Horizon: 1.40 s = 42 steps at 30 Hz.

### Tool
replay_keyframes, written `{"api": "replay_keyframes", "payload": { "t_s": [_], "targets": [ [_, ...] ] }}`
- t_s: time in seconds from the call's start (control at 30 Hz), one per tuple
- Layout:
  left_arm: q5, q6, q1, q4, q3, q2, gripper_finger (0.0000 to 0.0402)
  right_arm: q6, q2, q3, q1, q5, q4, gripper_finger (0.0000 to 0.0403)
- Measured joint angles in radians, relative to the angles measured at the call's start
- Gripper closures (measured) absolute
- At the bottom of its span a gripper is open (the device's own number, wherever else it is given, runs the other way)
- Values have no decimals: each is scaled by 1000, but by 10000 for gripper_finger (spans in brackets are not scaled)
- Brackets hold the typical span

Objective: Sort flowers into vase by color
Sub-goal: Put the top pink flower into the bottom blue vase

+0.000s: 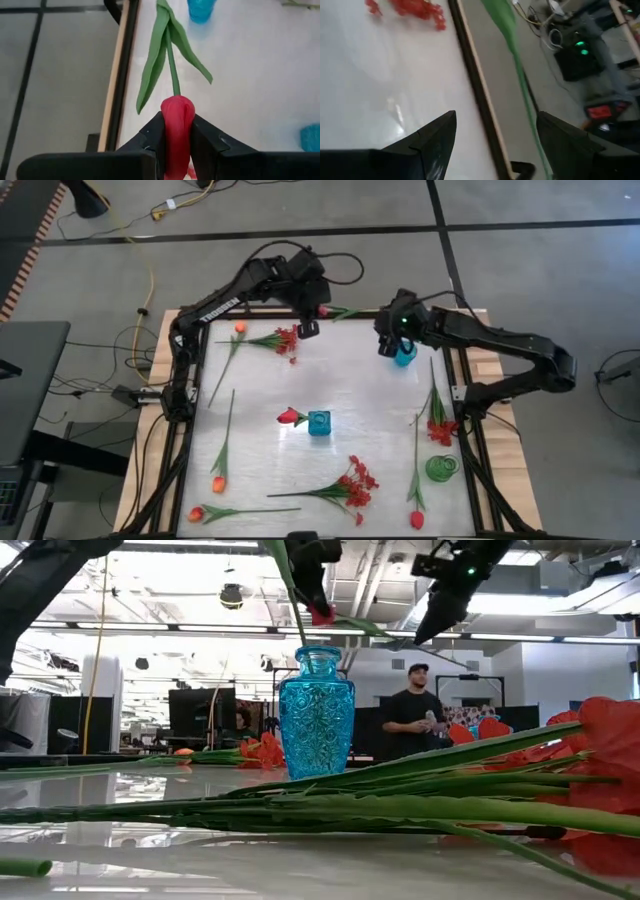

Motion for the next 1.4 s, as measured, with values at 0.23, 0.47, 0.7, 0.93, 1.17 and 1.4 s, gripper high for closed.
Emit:
{"api": "replay_keyframes", "payload": {
  "t_s": [0.23, 0.47, 0.7, 0.93, 1.17, 1.4],
  "targets": [
    [2, 3, -5, -71, 0, 3, 346, -60, 72, 35, 7, 19, 2, 101],
    [5, 7, -14, -74, 0, 3, 346, -25, 129, 35, 0, -26, -3, 101],
    [55, 23, -15, -100, 0, 0, 346, 28, 129, 35, -11, -66, -5, 111],
    [84, 29, -14, -95, 0, -3, 346, 75, 128, 35, -31, -149, -9, 205],
    [86, 30, -15, -96, 0, -3, 346, 71, 113, 35, -20, -149, -13, 330],
    [113, 29, -14, -95, 0, -3, 346, 46, 112, 34, -16, -149, -17, 379]
  ]
}}
